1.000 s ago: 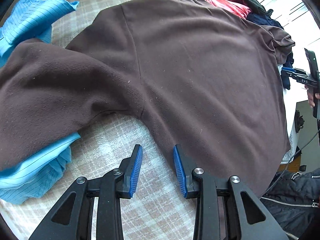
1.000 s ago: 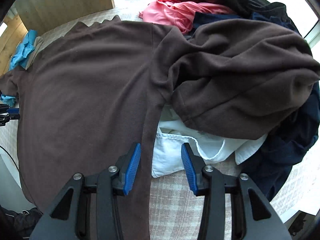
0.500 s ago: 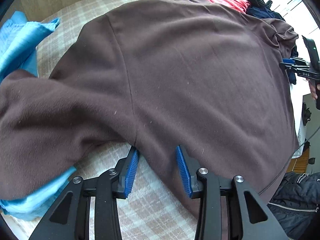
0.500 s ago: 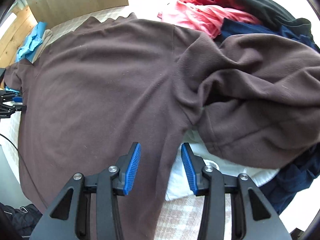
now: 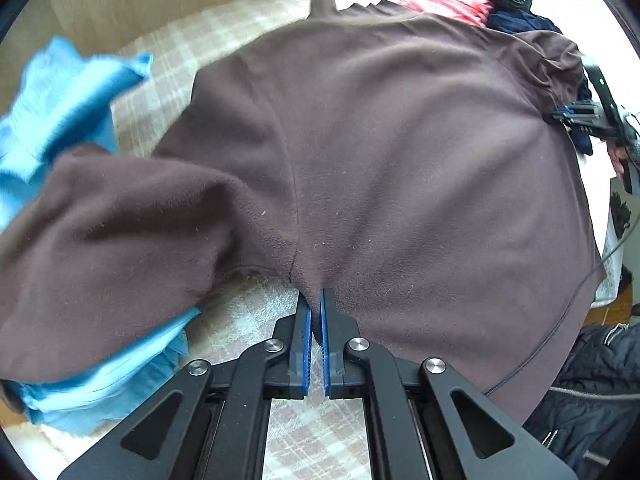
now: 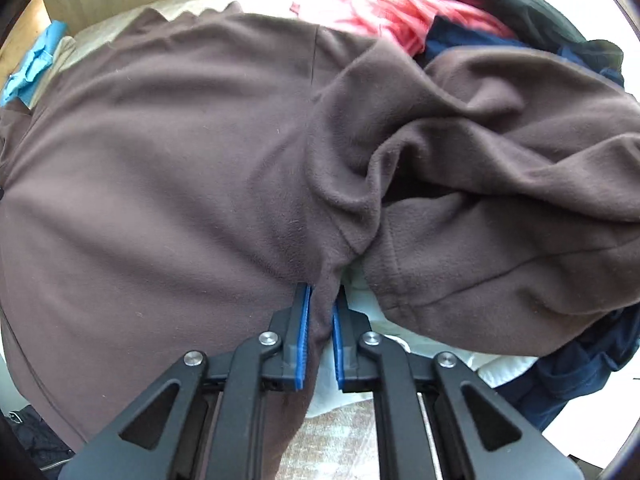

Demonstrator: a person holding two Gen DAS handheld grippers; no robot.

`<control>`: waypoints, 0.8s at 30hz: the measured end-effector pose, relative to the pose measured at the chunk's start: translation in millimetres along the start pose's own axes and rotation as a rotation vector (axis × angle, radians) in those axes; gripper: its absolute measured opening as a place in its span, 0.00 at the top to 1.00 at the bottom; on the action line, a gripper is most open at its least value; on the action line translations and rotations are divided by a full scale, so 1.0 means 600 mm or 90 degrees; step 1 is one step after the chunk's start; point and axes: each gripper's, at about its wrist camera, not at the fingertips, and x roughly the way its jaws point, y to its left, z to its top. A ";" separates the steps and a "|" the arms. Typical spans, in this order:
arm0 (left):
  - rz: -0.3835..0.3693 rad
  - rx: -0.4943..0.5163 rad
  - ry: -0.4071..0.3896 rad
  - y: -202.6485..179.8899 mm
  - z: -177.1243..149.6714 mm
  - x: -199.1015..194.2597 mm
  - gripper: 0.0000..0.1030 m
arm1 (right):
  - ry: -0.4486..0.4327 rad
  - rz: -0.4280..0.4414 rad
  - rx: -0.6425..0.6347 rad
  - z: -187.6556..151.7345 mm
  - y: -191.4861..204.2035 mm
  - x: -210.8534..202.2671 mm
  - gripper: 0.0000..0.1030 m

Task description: Fold clothes

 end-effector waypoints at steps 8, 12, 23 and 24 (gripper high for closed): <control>-0.035 -0.051 -0.006 0.010 -0.042 -0.025 0.84 | 0.010 -0.024 -0.014 0.015 0.004 -0.014 0.90; -0.068 -0.053 0.020 -0.029 -0.065 -0.003 0.82 | 0.014 -0.031 -0.021 0.022 0.008 -0.012 0.90; -0.017 -0.093 -0.065 0.024 -0.082 -0.096 1.00 | 0.010 -0.098 -0.028 0.030 0.014 -0.062 0.72; -0.016 -0.075 -0.089 0.018 -0.074 -0.114 0.98 | 0.001 -0.097 -0.024 0.028 0.019 -0.080 0.72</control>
